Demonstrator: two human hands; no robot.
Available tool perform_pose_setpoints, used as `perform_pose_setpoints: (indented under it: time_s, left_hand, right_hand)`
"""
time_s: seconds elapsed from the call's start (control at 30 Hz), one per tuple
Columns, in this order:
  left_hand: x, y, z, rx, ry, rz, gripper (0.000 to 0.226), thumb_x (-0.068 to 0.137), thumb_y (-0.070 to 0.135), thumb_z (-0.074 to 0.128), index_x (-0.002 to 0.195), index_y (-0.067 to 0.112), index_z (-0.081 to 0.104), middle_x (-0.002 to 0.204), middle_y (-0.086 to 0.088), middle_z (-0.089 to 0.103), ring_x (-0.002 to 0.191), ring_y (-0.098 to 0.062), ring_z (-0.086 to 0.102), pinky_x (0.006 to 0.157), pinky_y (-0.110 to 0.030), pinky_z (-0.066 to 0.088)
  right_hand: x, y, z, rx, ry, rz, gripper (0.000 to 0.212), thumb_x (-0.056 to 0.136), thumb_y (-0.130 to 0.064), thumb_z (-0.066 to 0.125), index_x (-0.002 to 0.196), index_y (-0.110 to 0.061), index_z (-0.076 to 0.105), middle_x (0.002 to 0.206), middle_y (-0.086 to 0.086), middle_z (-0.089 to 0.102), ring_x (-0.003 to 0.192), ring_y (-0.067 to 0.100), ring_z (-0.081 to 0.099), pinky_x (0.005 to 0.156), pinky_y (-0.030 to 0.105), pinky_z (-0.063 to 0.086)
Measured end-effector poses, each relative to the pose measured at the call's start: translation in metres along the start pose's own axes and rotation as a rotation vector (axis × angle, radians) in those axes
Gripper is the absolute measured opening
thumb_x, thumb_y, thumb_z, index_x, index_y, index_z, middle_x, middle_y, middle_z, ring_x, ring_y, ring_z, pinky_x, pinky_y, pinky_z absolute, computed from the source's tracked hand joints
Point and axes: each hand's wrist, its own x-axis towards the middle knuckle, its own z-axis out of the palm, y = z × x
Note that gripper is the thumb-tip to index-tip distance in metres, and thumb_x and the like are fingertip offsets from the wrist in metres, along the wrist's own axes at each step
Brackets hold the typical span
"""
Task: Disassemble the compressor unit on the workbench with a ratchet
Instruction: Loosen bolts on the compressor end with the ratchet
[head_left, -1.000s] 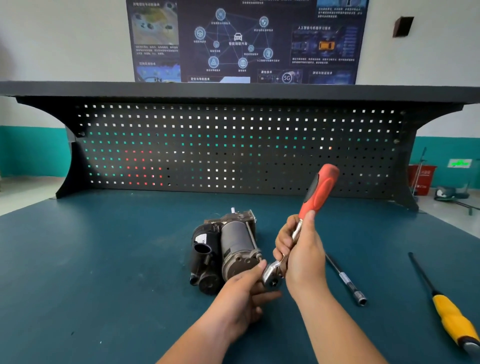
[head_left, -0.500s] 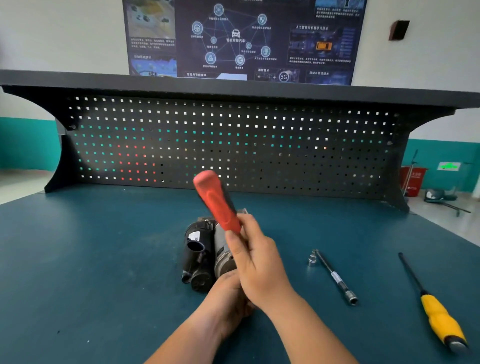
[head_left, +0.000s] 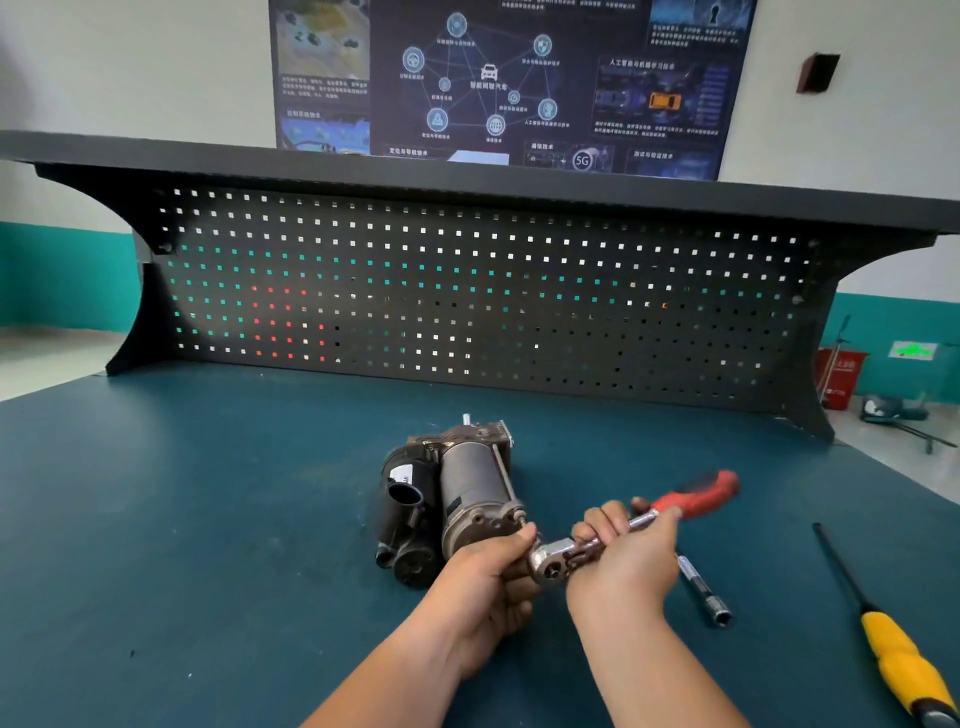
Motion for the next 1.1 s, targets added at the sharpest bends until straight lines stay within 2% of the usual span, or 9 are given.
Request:
perform_pose_setpoints:
  time_s: [0.13, 0.23, 0.33, 0.4, 0.47, 0.57, 0.8, 0.93, 1.1]
  left_hand:
    - [-0.006, 0.008, -0.004, 0.005, -0.03, -0.062, 0.02, 0.065, 0.032, 0.066, 0.072, 0.015, 0.072, 0.075, -0.004, 0.073, 0.062, -0.017, 0.071, 0.034, -0.012, 0.032]
    - [-0.008, 0.008, -0.005, 0.014, -0.001, -0.037, 0.019, 0.068, 0.032, 0.066, 0.059, 0.018, 0.076, 0.07, -0.002, 0.073, 0.058, -0.014, 0.07, 0.032, -0.011, 0.029]
    - [-0.007, 0.005, -0.005, 0.005, 0.006, 0.002, 0.038, 0.086, 0.027, 0.059, 0.051, 0.018, 0.072, 0.056, 0.002, 0.067, 0.046, -0.009, 0.063, 0.033, -0.011, 0.031]
    - [-0.005, 0.002, -0.006, 0.035, 0.0, 0.004, 0.044, 0.092, 0.018, 0.052, 0.05, 0.015, 0.068, 0.052, 0.003, 0.06, 0.043, -0.006, 0.056, 0.039, -0.013, 0.037]
    - [-0.005, 0.002, -0.006, 0.062, -0.014, 0.0, 0.033, 0.091, 0.011, 0.048, 0.066, 0.013, 0.069, 0.066, -0.005, 0.061, 0.057, -0.012, 0.057, 0.054, -0.021, 0.045]
    - [-0.005, 0.003, -0.006, 0.049, -0.032, 0.031, 0.029, 0.089, 0.007, 0.047, 0.072, 0.011, 0.071, 0.072, -0.01, 0.059, 0.065, -0.018, 0.056, 0.058, -0.027, 0.046]
    - [-0.005, 0.004, -0.001, -0.015, 0.024, 0.018, 0.03, 0.089, 0.021, 0.058, 0.061, 0.015, 0.068, 0.053, 0.004, 0.059, 0.04, -0.007, 0.048, 0.039, -0.016, 0.041]
    - [-0.004, 0.003, -0.002, -0.038, 0.028, 0.008, 0.035, 0.088, 0.021, 0.059, 0.055, 0.015, 0.069, 0.051, 0.004, 0.057, 0.037, -0.005, 0.045, 0.038, -0.015, 0.039]
    - [-0.004, 0.004, -0.002, -0.017, 0.027, -0.027, 0.011, 0.07, 0.027, 0.068, 0.07, 0.016, 0.066, 0.066, 0.0, 0.058, 0.046, -0.01, 0.053, 0.038, -0.016, 0.039]
  right_hand:
    - [-0.006, 0.008, 0.003, -0.188, -0.202, -0.221, 0.032, 0.101, -0.037, 0.029, 0.076, -0.022, 0.043, 0.045, -0.011, 0.031, 0.037, 0.007, 0.026, 0.039, 0.019, 0.028]
    - [-0.014, 0.012, 0.007, -0.406, -0.483, -0.416, 0.027, 0.097, -0.037, 0.032, 0.083, -0.019, 0.047, 0.047, -0.013, 0.034, 0.039, 0.005, 0.029, 0.039, 0.018, 0.031]
    - [-0.017, 0.014, 0.009, -0.691, -0.784, -0.517, 0.024, 0.091, -0.042, 0.04, 0.09, -0.024, 0.056, 0.05, -0.011, 0.037, 0.044, 0.005, 0.033, 0.043, 0.024, 0.032]
    - [-0.018, 0.016, 0.009, -0.952, -0.932, -0.668, 0.031, 0.089, -0.05, 0.041, 0.099, -0.027, 0.059, 0.054, -0.013, 0.043, 0.048, 0.005, 0.037, 0.05, 0.025, 0.033]
    - [-0.02, 0.02, 0.008, -1.147, -1.01, -0.823, 0.039, 0.087, -0.053, 0.035, 0.105, -0.027, 0.058, 0.062, -0.024, 0.051, 0.056, 0.001, 0.045, 0.055, 0.019, 0.033]
    - [-0.023, 0.024, 0.002, -1.122, -0.988, -0.878, 0.034, 0.087, -0.051, 0.035, 0.105, -0.033, 0.057, 0.067, -0.028, 0.054, 0.059, -0.001, 0.048, 0.057, 0.015, 0.034]
    - [-0.021, 0.016, -0.001, -0.412, -0.496, -0.474, 0.026, 0.099, -0.034, 0.032, 0.091, -0.023, 0.054, 0.053, -0.013, 0.039, 0.045, 0.004, 0.033, 0.045, 0.017, 0.034]
    - [-0.016, 0.015, 0.001, -0.295, -0.328, -0.365, 0.032, 0.103, -0.029, 0.026, 0.089, -0.024, 0.054, 0.051, -0.012, 0.038, 0.043, 0.004, 0.033, 0.043, 0.015, 0.034]
    - [-0.015, 0.014, 0.001, -0.288, -0.332, -0.346, 0.033, 0.103, -0.031, 0.027, 0.089, -0.025, 0.056, 0.052, -0.012, 0.037, 0.043, 0.004, 0.032, 0.042, 0.015, 0.034]
